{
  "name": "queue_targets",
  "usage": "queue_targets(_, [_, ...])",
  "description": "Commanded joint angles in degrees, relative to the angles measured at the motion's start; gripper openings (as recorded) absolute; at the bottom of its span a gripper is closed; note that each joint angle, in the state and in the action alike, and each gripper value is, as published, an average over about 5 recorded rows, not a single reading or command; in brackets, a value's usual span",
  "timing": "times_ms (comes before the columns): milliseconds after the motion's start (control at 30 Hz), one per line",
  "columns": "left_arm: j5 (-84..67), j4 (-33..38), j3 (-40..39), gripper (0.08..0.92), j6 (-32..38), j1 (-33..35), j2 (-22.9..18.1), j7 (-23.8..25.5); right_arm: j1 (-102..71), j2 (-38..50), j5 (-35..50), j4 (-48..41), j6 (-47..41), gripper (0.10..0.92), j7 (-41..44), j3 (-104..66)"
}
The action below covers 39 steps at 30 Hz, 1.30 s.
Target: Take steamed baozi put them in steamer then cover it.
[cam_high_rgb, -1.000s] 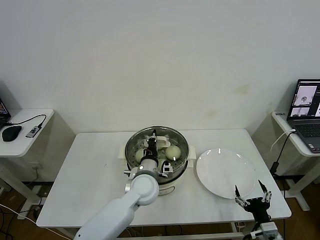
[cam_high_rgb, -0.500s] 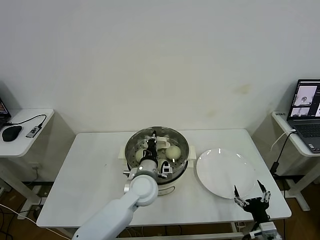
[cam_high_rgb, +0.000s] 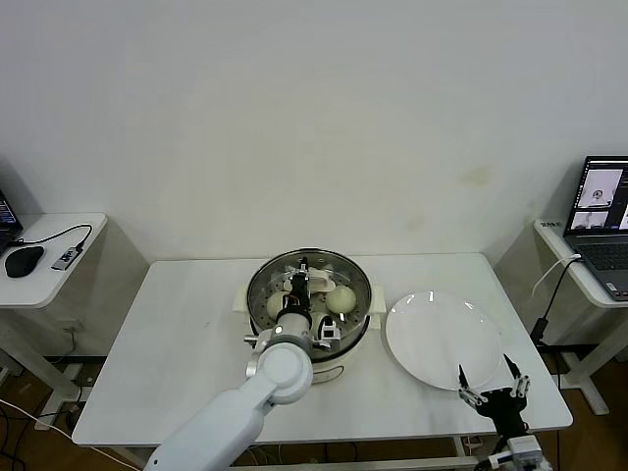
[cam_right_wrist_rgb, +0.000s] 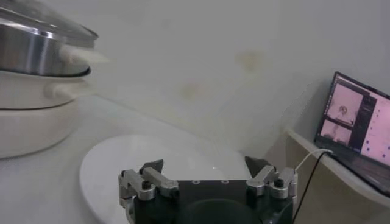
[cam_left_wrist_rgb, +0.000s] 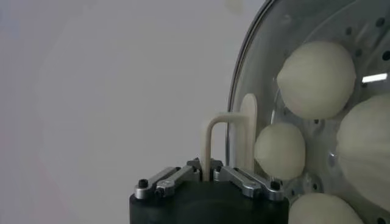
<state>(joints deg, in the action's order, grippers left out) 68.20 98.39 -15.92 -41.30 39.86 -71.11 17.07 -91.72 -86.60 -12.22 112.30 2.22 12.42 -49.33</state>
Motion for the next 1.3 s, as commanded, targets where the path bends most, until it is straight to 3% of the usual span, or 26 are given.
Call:
queue_targets(33, [0.1, 0.9, 0.3, 0.171, 0.3, 0.6, -0.3, -0.6, 0.0, 0.0, -0.1, 0.0, 0.0, 0.823, 0.1, 0.1])
queue_targets(300, [0.1, 6.0, 1.7, 0.379, 0.1, 3.0, 0.9, -1.4, -0.1, -0.2, -0.6, 0.1, 0.0, 0.823, 0.1, 0.3])
queue_targets(633, [-3.3, 16.6, 4.9, 0.674, 0.6, 12.0, 6.4, -2.9, -0.4, -0.3, -1.2, 0.1, 0.1, 0.823, 0.1, 0.7])
queue_targets(800, [-9.9, 23.3, 8.7, 0.799, 2.6, 18.5, 9.6, -6.0, -0.5, -0.2, -1.5, 0.0, 0.2, 0.823, 0.0, 1.3])
queue_targets(967, [-21.4, 31.6, 18.1, 0.822, 6.0, 28.3, 12.7, -13.3, -0.7, 0.6, -0.1, 0.1, 1.3, 0.823, -0.3, 2.1])
queue_targets(1067, [-36.7, 32.8, 24.1, 0.823, 13.2, 35.2, 12.7, -25.5, -0.9, 1.3, 2.6, 0.2, 2.6, 0.823, -0.7, 2.7])
queue_targets(1133, [-50.2, 30.1, 28.7, 0.823, 23.2, 40.0, 10.8, -33.9, -1.3, 1.8, 4.4, 0.4, 3.3, 0.823, -1.2, 3.3])
queue_targets(1233, [-64.8, 24.1, 37.2, 0.823, 38.9, 45.9, 5.9, -36.3, -2.3, 3.2, 7.1, 1.2, 3.8, 0.823, -1.6, 4.6])
queue_targets(1300, [-71.0, 21.9, 41.6, 0.823, 43.5, 49.0, 3.0, -35.6, -3.3, 4.8, 8.9, 1.9, 4.1, 0.823, -1.6, 5.4])
